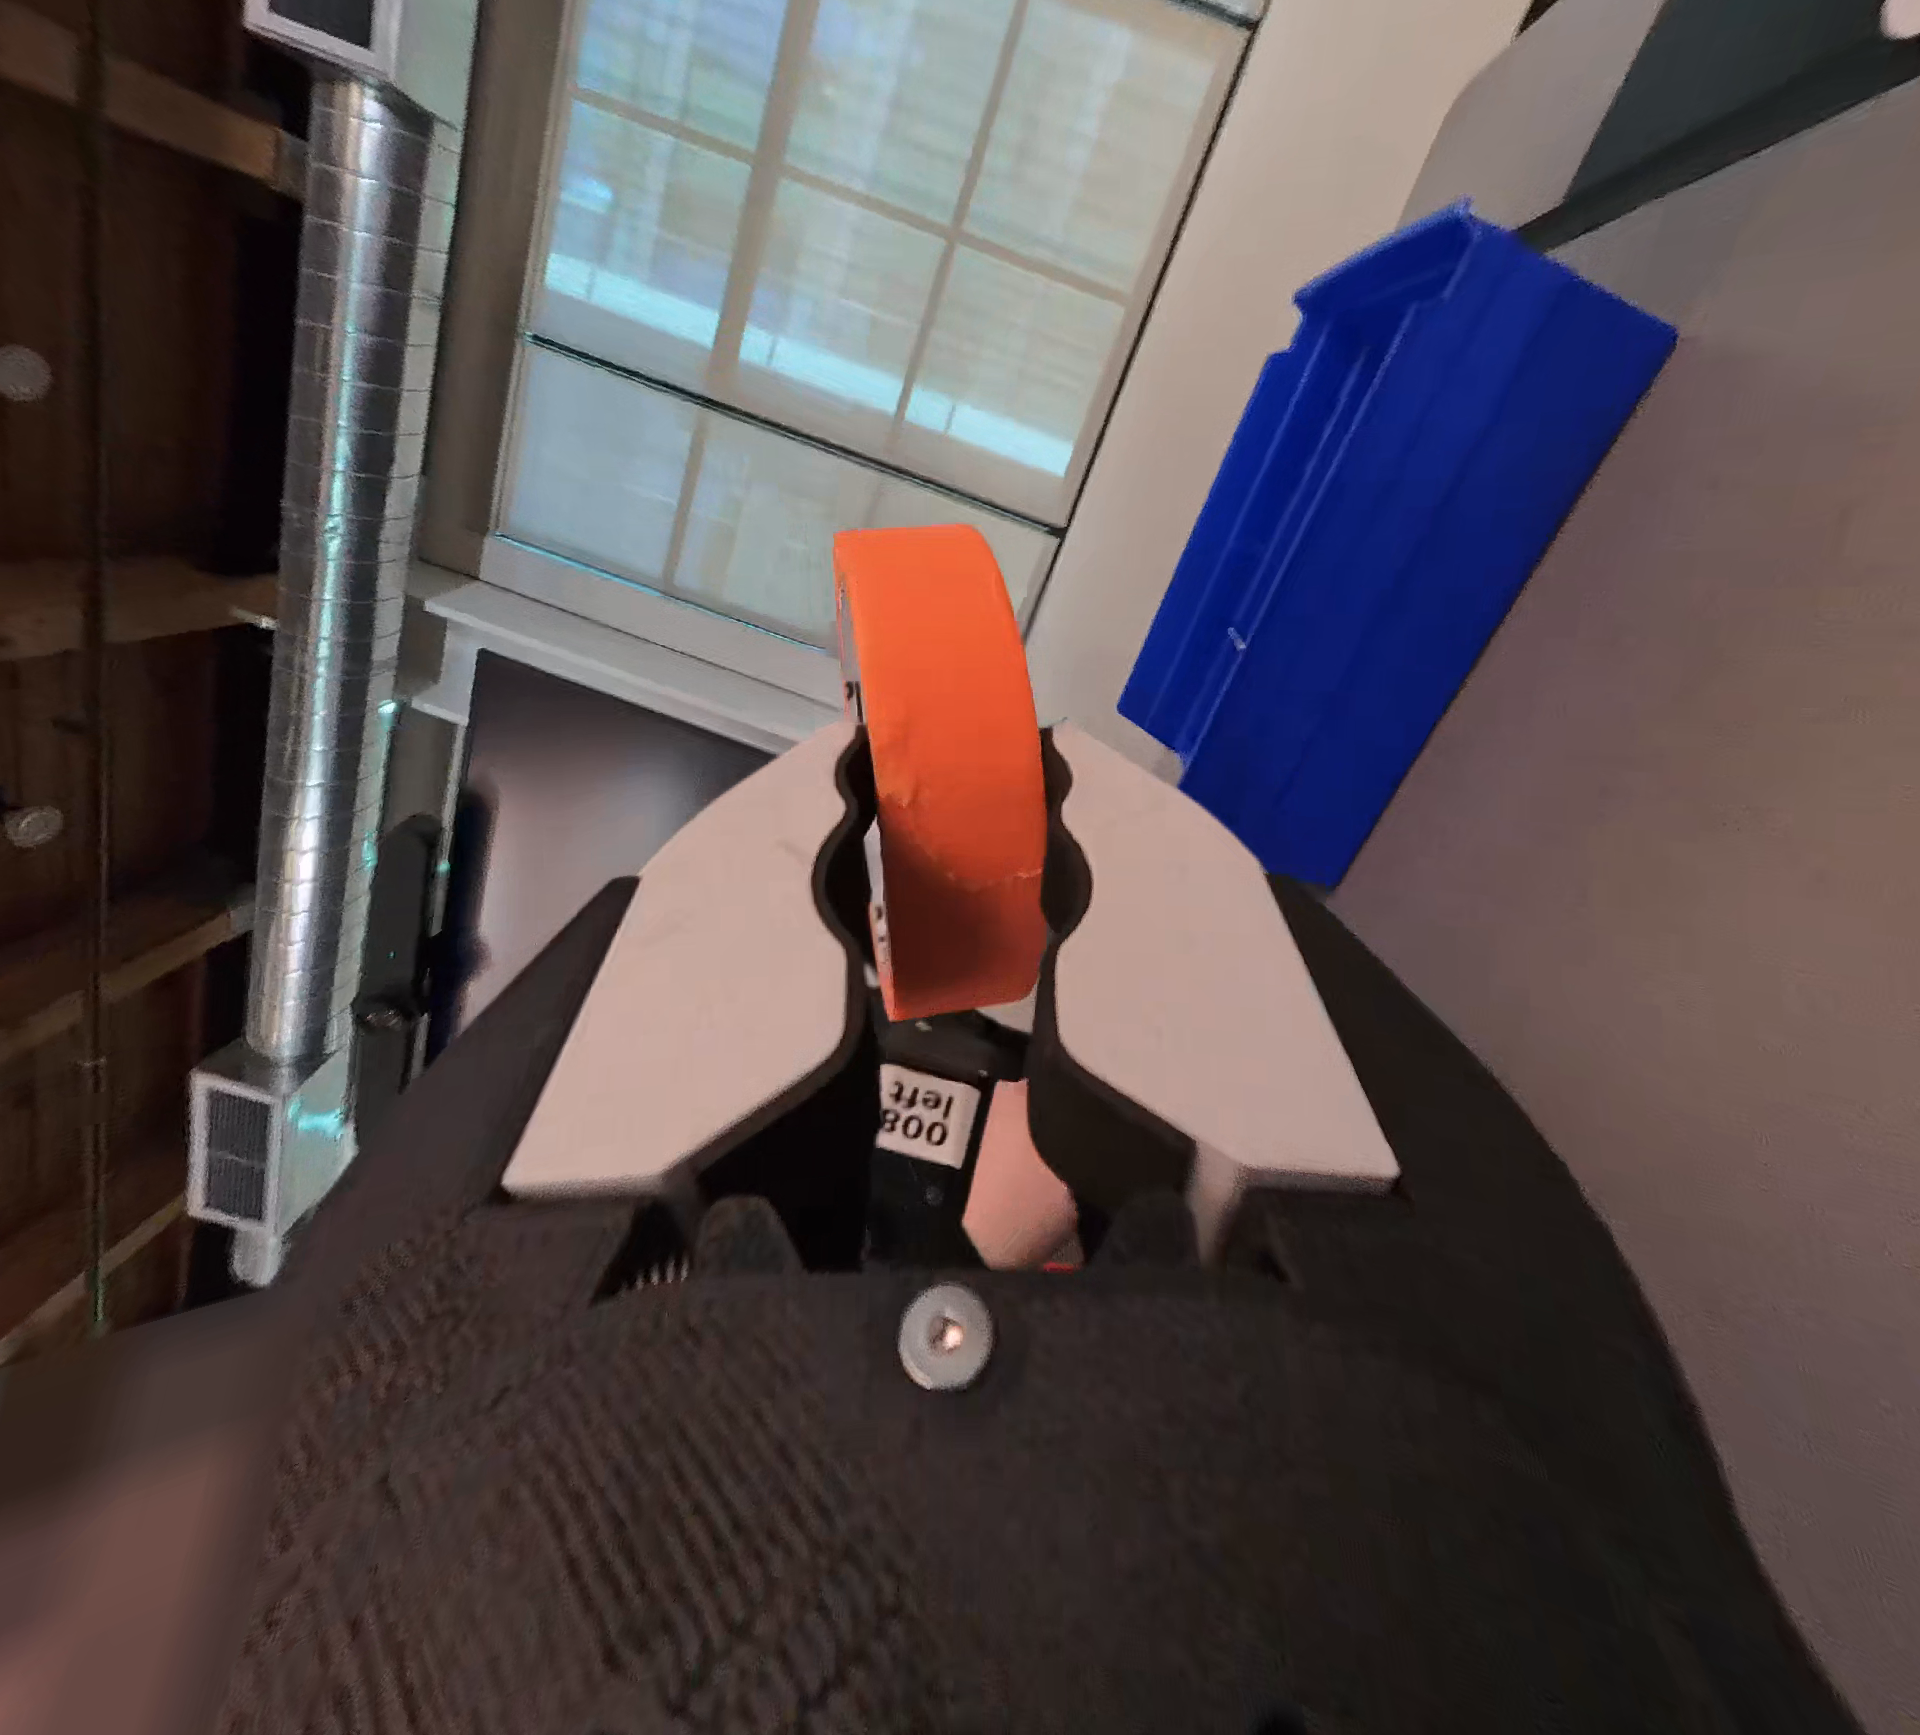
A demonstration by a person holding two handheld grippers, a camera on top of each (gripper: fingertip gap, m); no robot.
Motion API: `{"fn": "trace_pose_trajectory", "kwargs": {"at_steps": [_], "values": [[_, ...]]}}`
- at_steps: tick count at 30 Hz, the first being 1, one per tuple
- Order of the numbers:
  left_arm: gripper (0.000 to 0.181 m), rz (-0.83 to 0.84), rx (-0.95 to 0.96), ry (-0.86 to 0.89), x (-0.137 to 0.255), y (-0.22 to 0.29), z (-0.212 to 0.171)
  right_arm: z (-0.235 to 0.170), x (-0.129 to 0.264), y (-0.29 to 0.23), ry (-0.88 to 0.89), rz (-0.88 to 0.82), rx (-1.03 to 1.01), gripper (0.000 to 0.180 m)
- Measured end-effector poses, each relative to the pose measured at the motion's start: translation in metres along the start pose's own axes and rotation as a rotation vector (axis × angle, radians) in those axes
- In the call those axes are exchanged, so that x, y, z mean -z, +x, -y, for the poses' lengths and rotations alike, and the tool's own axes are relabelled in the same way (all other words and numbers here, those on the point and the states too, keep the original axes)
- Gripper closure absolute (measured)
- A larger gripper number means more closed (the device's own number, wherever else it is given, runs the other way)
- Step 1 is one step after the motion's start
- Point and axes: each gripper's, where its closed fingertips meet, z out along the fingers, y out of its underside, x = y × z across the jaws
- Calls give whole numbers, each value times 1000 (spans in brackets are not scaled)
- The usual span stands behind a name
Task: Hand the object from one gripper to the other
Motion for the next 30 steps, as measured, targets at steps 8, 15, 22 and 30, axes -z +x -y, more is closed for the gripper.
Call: {"fn": "trace_pose_trajectory", "kwargs": {"at_steps": [8, 15, 22, 30], "values": [[153, -25, 553, -55, -2, -32, -21, 16, 18, -58, 116, 166, 321, 148], [154, -199, 1485, 121, 3, -64, -30, 21, 32, -101, 374, 122, 896, 138], [154, -381, 1697, 141, 1, -52, -20, -14, 12, -118, 416, -364, 1734, 134], [154, -672, 1689, 191, 11, -37, 16, -20, 0, -77, 6, -1074, 2391, 144]]}}
